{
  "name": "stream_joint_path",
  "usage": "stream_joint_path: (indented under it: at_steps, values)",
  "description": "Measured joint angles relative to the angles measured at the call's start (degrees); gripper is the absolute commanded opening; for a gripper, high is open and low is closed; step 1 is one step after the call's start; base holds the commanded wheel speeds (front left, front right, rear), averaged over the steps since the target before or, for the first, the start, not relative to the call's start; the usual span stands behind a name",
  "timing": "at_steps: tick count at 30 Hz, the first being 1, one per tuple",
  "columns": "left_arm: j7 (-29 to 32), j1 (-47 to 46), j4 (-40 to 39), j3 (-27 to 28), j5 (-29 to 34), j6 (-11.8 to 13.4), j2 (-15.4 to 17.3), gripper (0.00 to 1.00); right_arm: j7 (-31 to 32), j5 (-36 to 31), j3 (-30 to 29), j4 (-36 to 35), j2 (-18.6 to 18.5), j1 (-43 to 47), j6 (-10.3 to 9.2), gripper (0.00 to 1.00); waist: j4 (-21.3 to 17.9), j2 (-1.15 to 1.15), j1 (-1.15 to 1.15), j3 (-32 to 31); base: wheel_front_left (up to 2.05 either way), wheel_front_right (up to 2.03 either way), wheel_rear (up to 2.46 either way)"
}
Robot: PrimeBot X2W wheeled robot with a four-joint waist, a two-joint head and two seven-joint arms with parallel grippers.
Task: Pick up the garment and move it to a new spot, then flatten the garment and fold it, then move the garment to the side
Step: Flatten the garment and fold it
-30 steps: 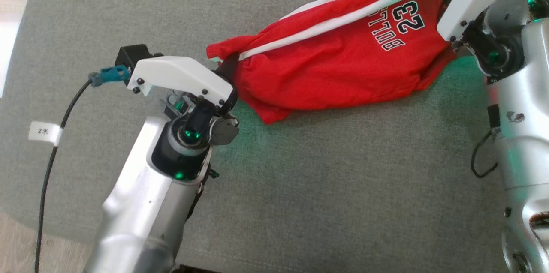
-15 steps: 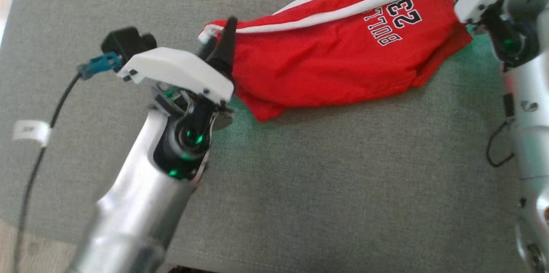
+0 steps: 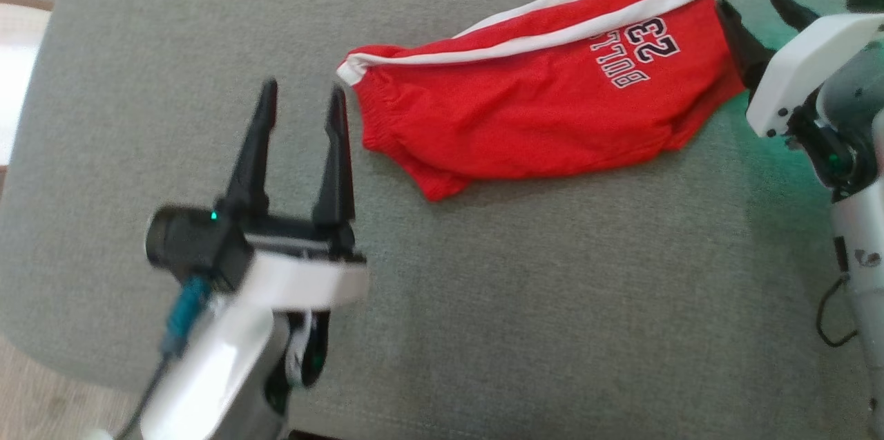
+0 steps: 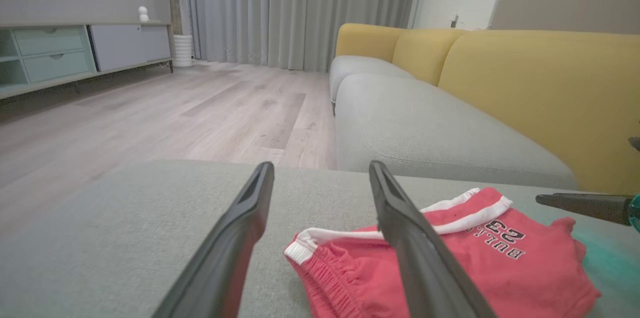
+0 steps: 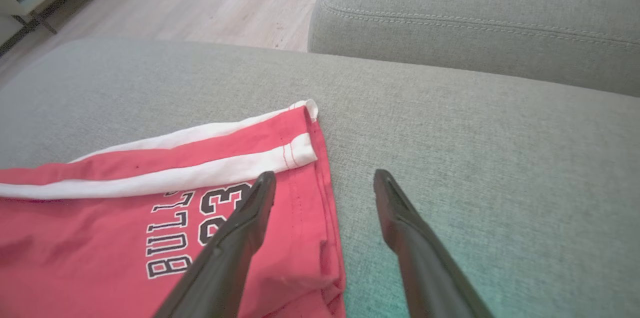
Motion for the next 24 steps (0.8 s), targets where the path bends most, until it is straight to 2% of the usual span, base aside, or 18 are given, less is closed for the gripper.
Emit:
stream_joint_path:
  at_steps: [4,8,13,14,15,21,24]
  values:
    - [-0.5,3.9,0.5,0.3,2.8,0.2,-2.3,1.0,3.3,-1.7,-1.5,0.9,1.3,0.0,0.01,1.0,1.4,0.0,0.03,0.7,0.0,0.0,0.0]
    - [-0.7,5.2,0.0,2.2,7.9,-1.9,-6.0,1.0,6.1,-5.6,-2.6,2.9,1.4,-0.1,0.0,1.0,3.2,0.0,0.01,1.3,0.0,0.0,0.0]
    - [-0.8,7.9,1.9,5.3,11.1,-5.5,-9.9,1.0,8.4,-7.3,-4.4,4.6,1.7,-1.9,0.01,1.0,5.6,0.0,0.01,1.6,0.0,0.0,0.0]
    - [-0.8,8.5,2.5,6.0,11.6,-6.2,-10.6,1.0,8.3,-7.3,-4.9,4.8,1.9,-1.9,0.01,0.58,5.9,0.0,0.02,1.5,0.0,0.0,0.0]
    - [-0.8,9.0,2.9,6.6,12.1,-6.8,-11.0,1.0,8.3,-7.3,-5.4,5.1,2.4,-1.9,0.01,0.0,6.0,0.0,0.02,1.2,0.0,0.0,0.0]
    - [-0.8,10.9,5.2,10.9,14.2,-9.3,-12.3,1.0,7.6,-5.8,-6.1,5.3,5.5,-0.7,0.0,0.0,5.0,0.0,0.01,0.0,0.0,0.0,0.0]
    - [-0.8,12.1,6.0,13.5,15.4,-10.3,-12.7,1.0,6.2,-4.7,-7.4,4.7,7.0,1.5,0.01,0.0,3.1,0.0,0.01,-1.0,0.0,0.0,0.0]
